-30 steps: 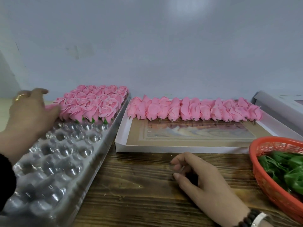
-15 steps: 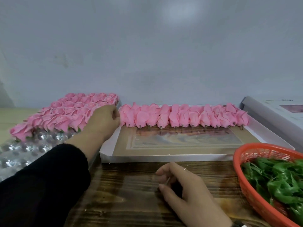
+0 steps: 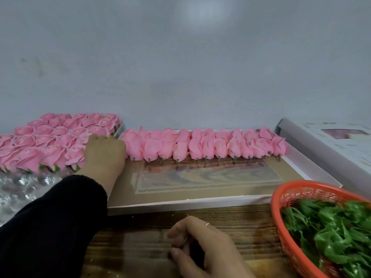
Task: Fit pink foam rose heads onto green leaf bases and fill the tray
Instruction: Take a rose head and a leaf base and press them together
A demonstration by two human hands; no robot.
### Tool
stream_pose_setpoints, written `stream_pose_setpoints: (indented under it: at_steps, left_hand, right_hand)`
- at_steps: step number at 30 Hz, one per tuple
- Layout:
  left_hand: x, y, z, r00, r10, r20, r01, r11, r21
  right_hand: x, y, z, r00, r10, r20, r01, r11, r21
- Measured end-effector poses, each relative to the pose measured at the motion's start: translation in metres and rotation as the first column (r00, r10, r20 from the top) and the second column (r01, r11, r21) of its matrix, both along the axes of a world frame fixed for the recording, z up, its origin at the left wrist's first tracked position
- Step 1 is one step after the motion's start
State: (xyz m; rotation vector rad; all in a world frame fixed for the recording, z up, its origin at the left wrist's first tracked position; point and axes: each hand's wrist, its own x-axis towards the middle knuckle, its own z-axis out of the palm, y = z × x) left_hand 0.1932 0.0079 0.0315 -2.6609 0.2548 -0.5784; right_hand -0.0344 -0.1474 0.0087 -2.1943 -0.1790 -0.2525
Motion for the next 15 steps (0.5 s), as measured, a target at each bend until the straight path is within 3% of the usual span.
stream_pose_setpoints:
  at_steps: [9,15]
  left_hand:
    - [0.003,-0.005,-0.003,1.000,-0.007,0.026,0.006,1.000,0.027]
    - [-0.015,-0.001,-0.002,0.998,0.002,-0.057,0.000,0.999,0.036]
  right_hand:
    - [0.001,-0.003,0.000,1.000,0.006,-0.018,-0.006,1.000,0.019]
    - [-0.001,-0.005,0.001,0.999,0.042,0.008,-0.042,0.999,0.022]
